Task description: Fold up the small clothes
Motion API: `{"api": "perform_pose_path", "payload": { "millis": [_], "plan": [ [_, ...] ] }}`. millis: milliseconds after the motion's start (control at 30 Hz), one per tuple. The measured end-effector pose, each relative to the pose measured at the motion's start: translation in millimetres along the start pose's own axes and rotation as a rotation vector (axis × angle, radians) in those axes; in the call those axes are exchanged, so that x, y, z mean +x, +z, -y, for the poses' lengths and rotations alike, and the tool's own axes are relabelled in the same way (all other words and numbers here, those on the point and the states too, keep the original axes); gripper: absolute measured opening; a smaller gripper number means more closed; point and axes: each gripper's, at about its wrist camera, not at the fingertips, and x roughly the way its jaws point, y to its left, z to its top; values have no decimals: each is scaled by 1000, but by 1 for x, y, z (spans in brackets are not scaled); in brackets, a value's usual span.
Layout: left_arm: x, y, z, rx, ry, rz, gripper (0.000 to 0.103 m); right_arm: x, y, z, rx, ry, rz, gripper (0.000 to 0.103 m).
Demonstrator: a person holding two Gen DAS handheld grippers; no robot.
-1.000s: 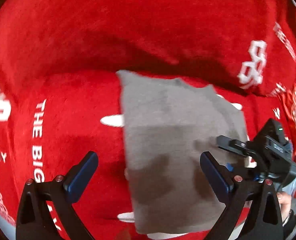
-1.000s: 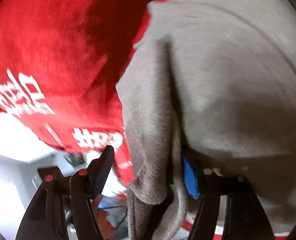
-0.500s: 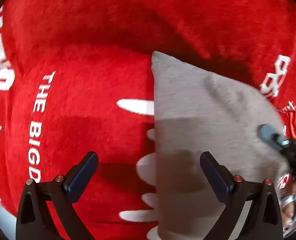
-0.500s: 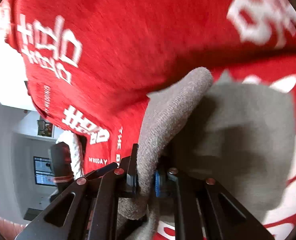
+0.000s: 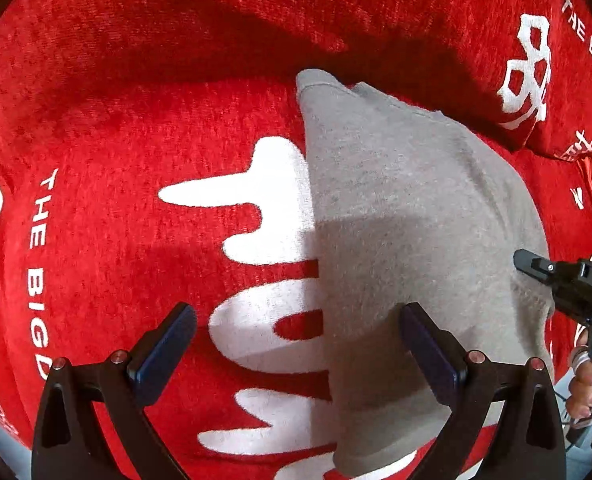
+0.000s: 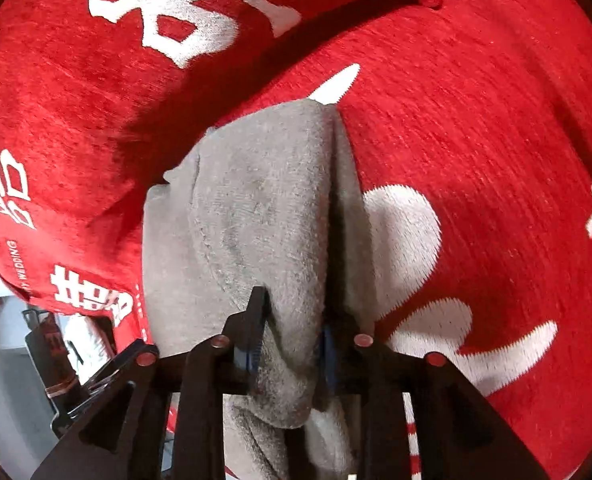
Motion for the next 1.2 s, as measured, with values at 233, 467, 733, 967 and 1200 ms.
{"api": "perform_pose_path", "payload": {
  "millis": [233,467,733,967,1200],
  "plan": [
    [-22,-9,-6,29,35,17,101,-34,-30,-40,-129,-120,28,30],
    [-10,-38,4,61,25,-47,101,-42,-75,-64,-257,-176,-12,30],
    [12,-58,17,78,36,-102,101,-13,-89,-80,-356,-229,-60,29],
    [17,-59,15,64,25,-115,101,-4,-80,-15,-104,-187,-64,1],
    [10,-69,11,63,32,-118,101,-22,-82,-3,-27,-239,-44,10]
  ]
}}
